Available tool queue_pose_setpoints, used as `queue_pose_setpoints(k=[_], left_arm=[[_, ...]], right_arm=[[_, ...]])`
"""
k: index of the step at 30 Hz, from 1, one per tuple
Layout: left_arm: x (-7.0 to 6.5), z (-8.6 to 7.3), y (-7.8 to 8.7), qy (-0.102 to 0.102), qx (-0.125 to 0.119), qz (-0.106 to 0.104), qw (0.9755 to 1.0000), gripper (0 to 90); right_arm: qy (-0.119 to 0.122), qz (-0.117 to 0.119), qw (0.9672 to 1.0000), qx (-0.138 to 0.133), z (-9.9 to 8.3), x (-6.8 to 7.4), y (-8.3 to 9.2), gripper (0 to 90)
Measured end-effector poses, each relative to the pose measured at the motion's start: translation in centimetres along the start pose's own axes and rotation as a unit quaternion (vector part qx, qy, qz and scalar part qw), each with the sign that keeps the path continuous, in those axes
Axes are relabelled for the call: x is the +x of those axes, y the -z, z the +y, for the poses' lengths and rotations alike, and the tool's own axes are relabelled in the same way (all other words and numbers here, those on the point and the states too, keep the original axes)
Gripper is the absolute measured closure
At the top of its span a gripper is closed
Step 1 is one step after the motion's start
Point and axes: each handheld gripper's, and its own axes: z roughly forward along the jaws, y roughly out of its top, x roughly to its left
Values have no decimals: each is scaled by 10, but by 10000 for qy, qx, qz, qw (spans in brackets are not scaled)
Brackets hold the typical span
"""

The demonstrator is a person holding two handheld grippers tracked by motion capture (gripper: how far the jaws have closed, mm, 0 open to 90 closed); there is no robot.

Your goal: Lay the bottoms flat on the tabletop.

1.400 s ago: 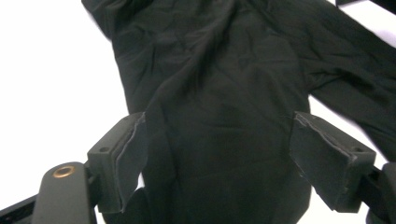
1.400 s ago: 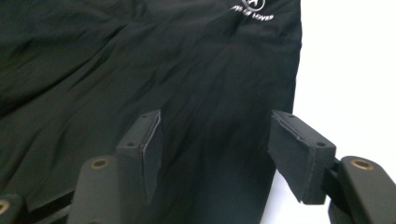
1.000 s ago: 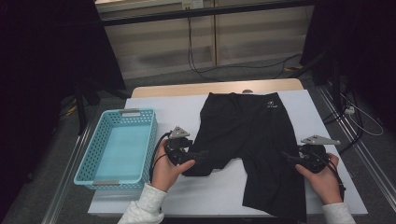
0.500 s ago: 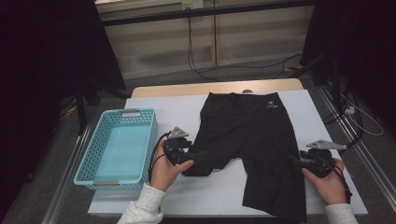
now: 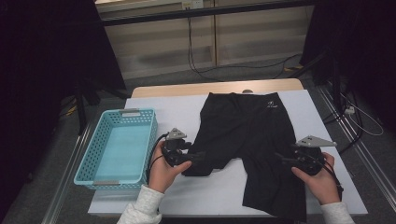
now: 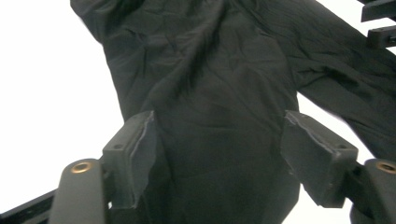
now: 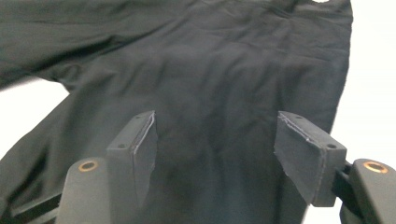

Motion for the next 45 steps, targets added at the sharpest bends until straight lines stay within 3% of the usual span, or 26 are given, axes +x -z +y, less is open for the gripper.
queue_pose_setpoints(k=[7, 12, 18, 21, 25, 27, 30, 32, 38, 39, 40, 41, 42, 45], left_arm=[[-6, -2, 1, -77, -10, -51, 10000, 308], [-9, -5, 2, -55, 23, -77, 10000, 314], [-7, -5, 4, -53, -1, -33, 10000, 313], [-6, -3, 3, -42, 0, -33, 10000, 309], [-7, 0, 2, -56, -42, -31, 10000, 302], [-8, 1, 1, -77, -28, -13, 10000, 299], [-9, 3, -2, -104, -9, -37, 9999, 296], [-11, 3, -5, -92, 21, -75, 9999, 295], [-13, 3, -9, -167, 89, -121, 9997, 290], [-13, 3, -10, -137, 88, -136, 9998, 288], [-13, 2, -11, -115, 78, -147, 9998, 287], [-14, 2, -12, -126, 113, -148, 9997, 287], [-14, 2, -12, -142, 141, -149, 9997, 287], [-14, 2, -11, -163, 139, -158, 9996, 287]], right_arm=[[319, 253, 9992, -48, 9, 26, -6, 319], [603, 472, 9970, 115, 12, 43, -15, 413], [175, -68, 9997, 185, -1, 11, 2, 417], [26, -389, 9982, 458, -17, -5, 12, 434], [-262, -568, 9958, 665, -35, -17, 24, 483], [-395, -500, 9960, 631, -38, -17, 27, 586], [-282, -220, 9976, 588, -39, -10, 26, 836], [-407, -7, 9974, 589, -38, -13, 26, 897], [-419, -286, 9978, 425, -35, -41, 35, 892], [-428, -265, 9979, 410, -35, -44, 35, 833], [-412, -358, 9975, 459, -35, -45, 35, 701], [-380, -465, 9972, 456, -35, -44, 35, 660], [-327, -449, 9977, 383, -34, -42, 35, 655], [-189, -369, 9987, 281, -26, -29, 32, 524]])
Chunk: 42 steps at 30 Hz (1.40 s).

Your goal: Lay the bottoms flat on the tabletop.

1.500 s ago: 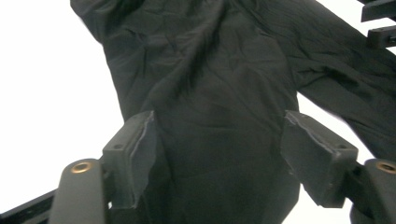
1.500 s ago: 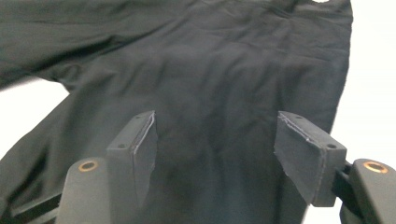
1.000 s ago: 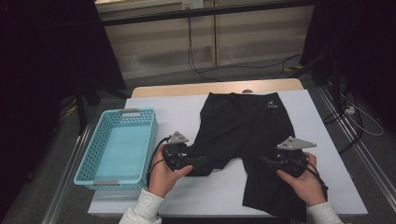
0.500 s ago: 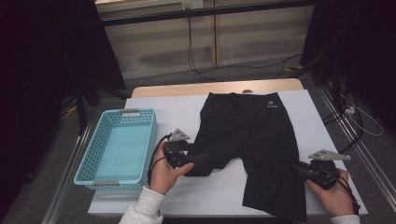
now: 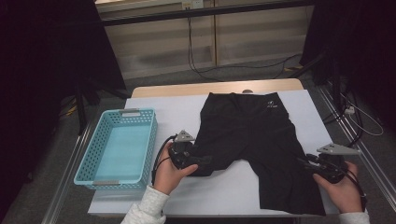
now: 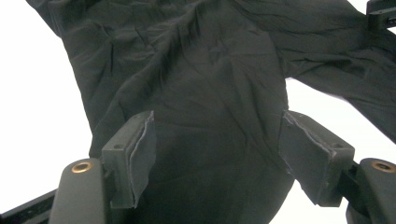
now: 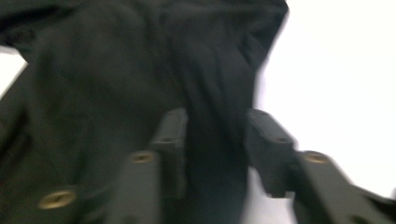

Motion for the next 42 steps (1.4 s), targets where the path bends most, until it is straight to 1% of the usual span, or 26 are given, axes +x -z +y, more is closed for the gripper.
queue_pose_setpoints(k=[2, 3, 4, 5, 9, 10, 12, 14, 18, 19, 21, 22, 23, 24, 26, 27, 29, 31, 34, 35, 36, 37, 38, 39, 41, 42], left_arm=[[-1, -1, 1, 17, -40, 21, 10000, 286], [0, -1, 3, -19, -1, 29, 10000, 286], [-1, -2, 3, -8, -44, 61, 10000, 285], [0, -2, 4, -35, -5, 68, 10000, 282], [2, -6, 9, -24, -13, 111, 9999, 283], [3, -7, 10, -29, -20, 130, 9999, 284], [5, -10, 13, -6, 0, 151, 9999, 286], [6, -13, 17, 36, -16, 181, 9998, 282], [8, -18, 22, 90, -44, 292, 9995, 255], [8, -20, 23, 65, -6, 307, 9995, 251], [7, -23, 24, 101, 17, 306, 9995, 256], [6, -25, 24, 80, 61, 329, 9994, 260], [6, -26, 25, 30, 162, 277, 9995, 267], [4, -27, 24, 13, 150, 249, 9996, 275], [2, -29, 22, -32, 152, 149, 9998, 303], [0, -30, 20, -68, 178, 164, 9997, 310], [-2, -31, 16, -129, 305, 116, 9994, 311], [-6, -32, 12, -218, 381, 176, 9989, 300], [-9, -30, 6, -302, 419, 105, 9986, 306], [-10, -30, 3, -308, 391, 147, 9987, 318], [-9, -30, 2, -311, 414, 132, 9986, 349], [-9, -30, -1, -310, 402, 185, 9985, 383], [-8, -30, -2, -283, 412, 182, 9986, 418], [-8, -30, -4, -241, 352, 223, 9988, 462], [-6, -29, -6, -125, 335, 190, 9992, 598], [-4, -28, -6, -98, 358, 166, 9992, 623]], right_arm=[[131, 180, 9997, -62, 6, 12, -3, 493], [172, 245, 9995, -105, 9, 19, -5, 459], [245, 277, 9993, -109, 13, 26, -8, 439], [311, 339, 9988, -140, 16, 32, -10, 423], [467, 643, 9964, -291, 28, 55, -22, 351], [536, 708, 9956, -305, 31, 60, -25, 349], [641, 785, 9942, -366, 37, 70, -30, 326], [734, 960, 9918, -404, 43, 81, -35, 327], [883, 1262, 9873, -384, 51, 101, -47, 347], [951, 1323, 9860, -366, 53, 107, -50, 360], [1051, 1471, 9829, -345, 57, 117, -57, 381], [1120, 1486, 9820, -331, 58, 121, -60, 381], [1156, 1509, 9813, -317, 59, 125, -63, 380], [1171, 1537, 9807, -289, 60, 128, -66, 379], [1206, 1516, 9807, -274, 61, 131, -71, 375], [1193, 1535, 9805, -269, 61, 131, -72, 370], [1138, 1542, 9810, -304, 62, 130, -72, 363], [1119, 1544, 9810, -358, 62, 129, -71, 361], [1122, 1518, 9813, -375, 61, 128, -69, 358], [1127, 1517, 9813, -370, 60, 128, -69, 358], [1116, 1514, 9815, -364, 59, 127, -68, 358], [1110, 1496, 9818, -366, 58, 126, -68, 358], [1110, 1490, 9819, -371, 57, 126, -67, 360], [1105, 1500, 9818, -366, 57, 125, -66, 360], [1089, 1504, 9819, -378, 55, 125, -63, 361], [1094, 1513, 9817, -381, 55, 125, -62, 362]])
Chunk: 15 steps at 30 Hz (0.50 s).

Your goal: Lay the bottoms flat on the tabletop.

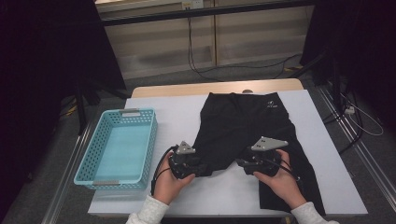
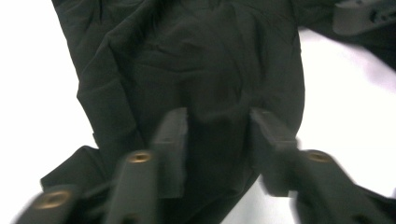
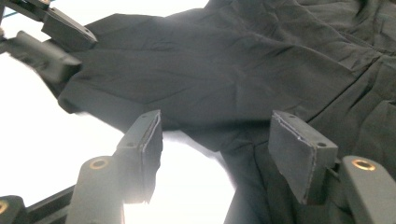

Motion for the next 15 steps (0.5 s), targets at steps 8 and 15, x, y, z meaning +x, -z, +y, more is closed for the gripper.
queue_pose_setpoints(k=[8, 15], left_arm=[[13, 14, 7, 378, -173, -2, 9991, 892], [35, 34, 11, 615, -437, 263, 9968, 893]], right_arm=[[57, 55, 10000, 56, -4, 3, 3, 384], [206, 209, 9995, 121, -1, 9, -5, 449]])
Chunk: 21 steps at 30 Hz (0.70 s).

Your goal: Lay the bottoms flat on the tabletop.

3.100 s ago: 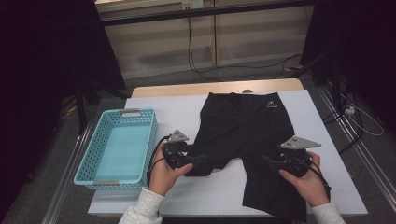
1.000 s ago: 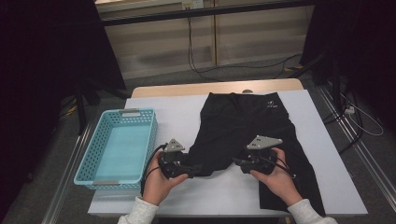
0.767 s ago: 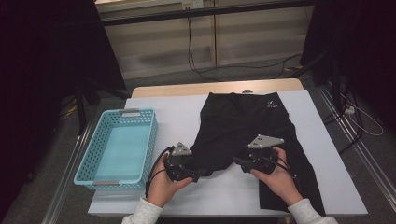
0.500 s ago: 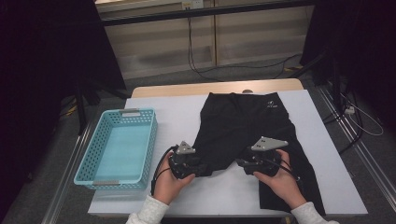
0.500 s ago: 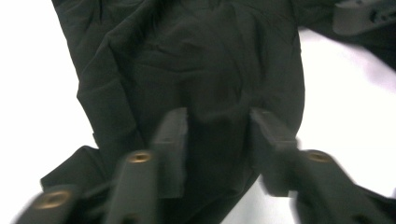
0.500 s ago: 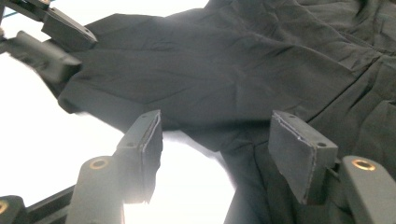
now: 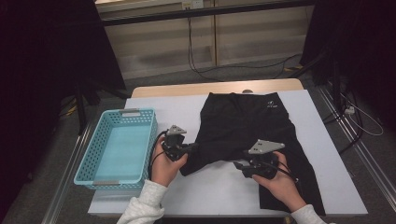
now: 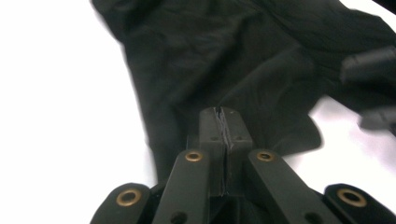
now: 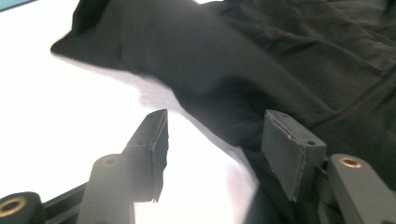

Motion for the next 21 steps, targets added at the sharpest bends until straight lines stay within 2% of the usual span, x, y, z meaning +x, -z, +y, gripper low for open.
queue_pose_setpoints(k=[4, 7, 11, 13, 15, 16, 18, 21], left_arm=[[8, 0, -8, 124, 11, 97, 9999, 893], [11, -2, -11, 242, -19, 91, 9997, 893], [11, -2, -10, 262, 4, 76, 9996, 892], [10, -1, -9, 253, 1, 61, 9997, 892], [9, -1, -8, 247, 22, 32, 9997, 892], [9, -1, -7, 254, 7, 28, 9997, 892], [8, -1, -6, 273, -5, -34, 9996, 893], [5, 2, -3, 255, -86, -19, 9996, 892]], right_arm=[[238, 130, 9996, 90, 5, 6, -12, 534], [314, 148, 9993, 105, 9, 9, -20, 545], [354, 159, 9991, 152, 13, 9, -32, 579], [376, 189, 9987, 301, 13, 10, -40, 604], [335, 113, 9986, 389, 12, 10, -46, 660], [239, 70, 9990, 358, 12, 9, -47, 729], [283, 125, 9987, 395, 14, 8, -48, 874], [259, 210, 9986, 414, 13, 7, -46, 900]])
